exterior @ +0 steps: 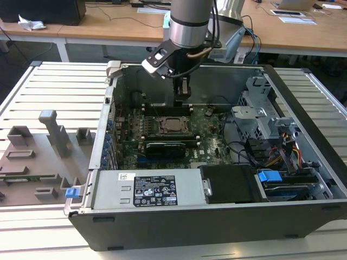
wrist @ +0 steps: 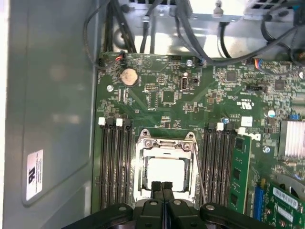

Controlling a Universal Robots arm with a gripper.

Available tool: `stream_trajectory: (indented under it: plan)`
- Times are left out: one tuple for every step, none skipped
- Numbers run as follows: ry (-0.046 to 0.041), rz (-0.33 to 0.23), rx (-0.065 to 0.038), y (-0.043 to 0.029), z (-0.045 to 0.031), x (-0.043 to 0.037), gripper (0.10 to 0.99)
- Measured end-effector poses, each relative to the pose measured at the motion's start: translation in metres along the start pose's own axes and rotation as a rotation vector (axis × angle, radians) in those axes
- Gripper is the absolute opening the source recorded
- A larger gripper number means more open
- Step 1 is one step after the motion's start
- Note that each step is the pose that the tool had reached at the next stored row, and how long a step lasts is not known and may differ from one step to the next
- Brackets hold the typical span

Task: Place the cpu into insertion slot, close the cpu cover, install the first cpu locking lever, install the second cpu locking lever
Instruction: 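Install the first cpu locking lever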

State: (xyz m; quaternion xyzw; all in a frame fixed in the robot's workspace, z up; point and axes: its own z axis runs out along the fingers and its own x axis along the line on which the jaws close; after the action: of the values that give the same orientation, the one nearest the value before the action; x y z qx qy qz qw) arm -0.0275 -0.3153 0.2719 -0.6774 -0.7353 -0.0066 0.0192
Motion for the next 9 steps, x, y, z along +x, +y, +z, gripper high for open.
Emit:
stream_trajectory:
  plan:
    - [-0.0003,-0.020,0.001,0.0000,0.0000,0.0000,0.106]
    - [-0.0008,-0.050,0.002,0.0000,0.0000,0.0000,0.106]
    - [-0.0013,-0.083,0.003,0.0000,0.0000,0.0000,0.106]
    - [-0.0017,-0.107,0.004,0.0000,0.0000,0.0000,0.106]
    - [-0.0019,-0.121,0.004,0.0000,0.0000,0.0000,0.106]
    - [-0.0021,-0.135,0.005,0.0000,0.0000,0.0000,0.106]
    - [-0.0024,-0.150,0.006,0.0000,0.0000,0.0000,0.106]
    - [-0.0026,-0.163,0.006,0.0000,0.0000,0.0000,0.106]
    - [-0.0030,-0.186,0.007,0.0000,0.0000,0.0000,0.106]
